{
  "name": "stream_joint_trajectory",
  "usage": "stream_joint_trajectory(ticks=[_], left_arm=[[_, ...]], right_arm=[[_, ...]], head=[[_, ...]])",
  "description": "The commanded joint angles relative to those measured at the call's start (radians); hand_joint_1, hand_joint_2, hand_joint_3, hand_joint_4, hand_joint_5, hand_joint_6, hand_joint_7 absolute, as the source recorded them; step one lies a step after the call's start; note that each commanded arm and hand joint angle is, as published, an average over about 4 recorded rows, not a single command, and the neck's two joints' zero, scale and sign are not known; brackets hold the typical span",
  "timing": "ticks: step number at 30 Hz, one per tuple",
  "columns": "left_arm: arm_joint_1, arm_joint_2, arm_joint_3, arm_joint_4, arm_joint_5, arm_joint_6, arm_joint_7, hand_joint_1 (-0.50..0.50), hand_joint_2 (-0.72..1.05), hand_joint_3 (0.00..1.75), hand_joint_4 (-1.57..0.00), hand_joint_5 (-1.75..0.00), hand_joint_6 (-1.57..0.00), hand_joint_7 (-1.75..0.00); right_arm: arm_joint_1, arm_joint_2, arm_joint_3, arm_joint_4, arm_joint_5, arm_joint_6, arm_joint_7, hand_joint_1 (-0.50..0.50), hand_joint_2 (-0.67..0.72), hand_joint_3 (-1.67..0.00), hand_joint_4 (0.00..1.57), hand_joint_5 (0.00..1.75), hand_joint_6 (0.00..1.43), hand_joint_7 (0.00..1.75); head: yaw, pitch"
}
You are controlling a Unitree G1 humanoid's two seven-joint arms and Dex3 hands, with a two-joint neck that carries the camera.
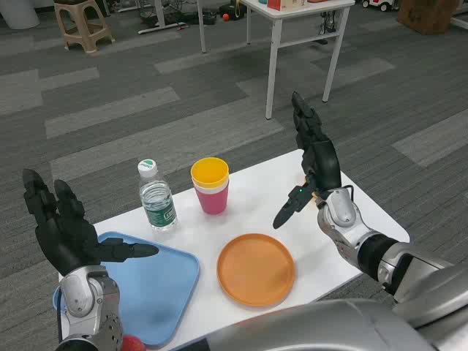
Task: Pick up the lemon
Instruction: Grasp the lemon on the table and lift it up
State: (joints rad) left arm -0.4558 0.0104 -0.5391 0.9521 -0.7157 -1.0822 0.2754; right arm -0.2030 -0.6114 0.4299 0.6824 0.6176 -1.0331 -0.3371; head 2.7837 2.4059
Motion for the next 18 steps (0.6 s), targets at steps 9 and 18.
stream_joint_trajectory(ticks=[9,18], left_arm=[[0.089,0.200,0.060,-0.265,-0.119,-0.074,0.018,-0.26,-0.55,0.09,0.00,0.00,-0.03,-0.07],[0.085,0.203,0.060,-0.264,-0.119,-0.074,0.018,-0.26,-0.55,0.09,0.00,0.00,-0.03,-0.07]], right_arm=[[-0.258,0.294,0.086,0.255,-0.359,-0.269,-0.408,-0.29,0.72,0.00,0.83,0.00,0.00,0.00],[-0.259,0.296,0.086,0.258,-0.360,-0.269,-0.408,-0.29,0.72,0.00,0.83,0.00,0.00,0.00]], head=[[0.081,0.107],[0.080,0.107]])
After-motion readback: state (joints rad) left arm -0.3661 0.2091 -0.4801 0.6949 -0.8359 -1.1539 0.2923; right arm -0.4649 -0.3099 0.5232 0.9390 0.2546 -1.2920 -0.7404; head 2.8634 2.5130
